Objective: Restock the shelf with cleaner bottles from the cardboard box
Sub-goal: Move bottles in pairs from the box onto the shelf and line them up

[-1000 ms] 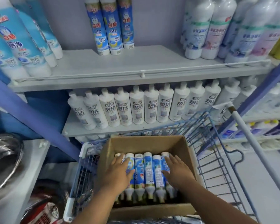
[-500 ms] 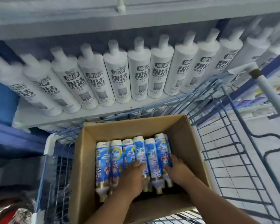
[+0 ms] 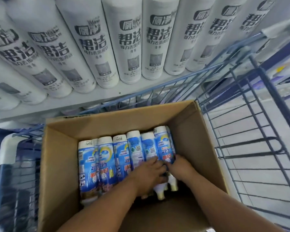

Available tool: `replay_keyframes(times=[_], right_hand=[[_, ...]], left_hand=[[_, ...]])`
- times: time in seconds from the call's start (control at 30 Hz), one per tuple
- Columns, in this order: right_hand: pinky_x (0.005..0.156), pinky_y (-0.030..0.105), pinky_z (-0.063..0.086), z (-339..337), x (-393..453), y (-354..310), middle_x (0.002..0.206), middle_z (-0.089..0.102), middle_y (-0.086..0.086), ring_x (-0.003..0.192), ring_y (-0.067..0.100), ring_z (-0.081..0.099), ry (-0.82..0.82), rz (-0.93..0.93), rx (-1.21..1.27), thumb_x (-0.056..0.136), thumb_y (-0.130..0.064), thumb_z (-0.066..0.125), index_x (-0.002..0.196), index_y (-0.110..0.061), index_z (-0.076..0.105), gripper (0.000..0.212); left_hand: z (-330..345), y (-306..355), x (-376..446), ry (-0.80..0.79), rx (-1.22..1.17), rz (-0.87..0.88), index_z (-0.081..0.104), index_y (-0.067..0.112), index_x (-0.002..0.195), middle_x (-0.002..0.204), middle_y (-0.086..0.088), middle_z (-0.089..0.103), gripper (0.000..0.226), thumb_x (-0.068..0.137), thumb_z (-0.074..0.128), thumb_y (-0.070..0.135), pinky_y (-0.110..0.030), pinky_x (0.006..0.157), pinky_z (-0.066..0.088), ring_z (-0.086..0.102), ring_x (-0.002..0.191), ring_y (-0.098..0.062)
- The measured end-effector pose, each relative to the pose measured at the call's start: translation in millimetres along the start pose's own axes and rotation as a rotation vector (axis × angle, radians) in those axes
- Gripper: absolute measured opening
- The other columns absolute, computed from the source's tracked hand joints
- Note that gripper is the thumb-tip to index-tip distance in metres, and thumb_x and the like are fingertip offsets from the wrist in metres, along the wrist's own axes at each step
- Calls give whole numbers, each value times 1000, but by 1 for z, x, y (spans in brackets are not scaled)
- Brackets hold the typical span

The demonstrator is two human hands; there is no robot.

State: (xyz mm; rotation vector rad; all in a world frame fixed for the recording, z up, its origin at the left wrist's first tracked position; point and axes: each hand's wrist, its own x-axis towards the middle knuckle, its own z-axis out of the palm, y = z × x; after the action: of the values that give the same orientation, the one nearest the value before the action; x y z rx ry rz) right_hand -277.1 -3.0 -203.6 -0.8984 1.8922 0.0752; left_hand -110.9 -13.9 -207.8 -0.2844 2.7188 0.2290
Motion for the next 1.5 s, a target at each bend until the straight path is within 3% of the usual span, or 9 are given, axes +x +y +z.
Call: replay_keyframes(times=[0.27,0.4,0.5,0.7,0.87,1.0,1.2,1.33,1.5], right_hand=[[98,36,52,-6,0,-4,125,68,13,113,27,65,-55,53,2,94,-35,66,131,-5,61,48],[80,35,57,-12,-13,-4,106,71,7,94,23,69,-101,70,270,94,-36,67,114,-10,62,33],[69,35,59,-17,-26,-5,101,74,8,87,22,72,-165,137,454,95,-43,64,114,-12,62,36],[48,24,52,-28,-45,-2,101,72,19,71,24,70,-107,166,594,97,-29,65,121,3,59,40],[66,37,58,-30,-59,7,100,72,22,76,30,70,-104,189,692,99,-28,63,111,2,60,32],[81,46,60,-31,-64,14,104,73,22,90,35,72,-105,177,737,97,-34,64,116,0,60,39],[78,44,58,-42,-86,10,106,73,24,85,32,70,-140,147,850,96,-34,64,117,2,63,41],[79,47,59,-53,-106,5,111,72,26,91,34,70,-190,174,1031,97,-34,63,119,0,63,41],[68,44,61,-64,-119,-13,102,75,22,81,33,72,-162,89,1031,95,-40,64,120,-4,61,44]], left_hand=[[9,-1,1,63,38,-27,62,29,126,134,-5,54,56,73,78,38,-50,113,34,42,132,-31],[7,-15,-13,235,-21,-59,66,27,113,112,-1,63,42,74,73,41,-41,94,50,57,109,-26],[6,-33,-21,336,-205,-278,64,20,117,109,-4,63,42,80,75,36,-40,81,52,62,101,-27],[23,-12,-35,321,-246,-338,61,22,130,141,-6,54,80,70,67,74,-42,114,34,36,135,-25],[23,-3,-3,139,-200,-110,49,29,145,153,-4,43,85,72,63,71,-44,123,-4,23,148,-26],[10,-7,17,-10,-38,-1,49,31,143,152,-2,46,72,81,63,64,-53,124,0,25,147,-29],[0,-17,2,293,-126,111,68,23,116,118,-8,66,68,76,58,76,-55,117,27,55,120,-33],[-21,-23,-19,591,-348,30,63,22,114,122,-9,57,50,83,58,61,-42,110,35,47,118,-27],[-61,-50,-39,938,-894,-507,62,11,122,125,-1,51,44,90,60,41,-9,83,40,55,97,-11]])
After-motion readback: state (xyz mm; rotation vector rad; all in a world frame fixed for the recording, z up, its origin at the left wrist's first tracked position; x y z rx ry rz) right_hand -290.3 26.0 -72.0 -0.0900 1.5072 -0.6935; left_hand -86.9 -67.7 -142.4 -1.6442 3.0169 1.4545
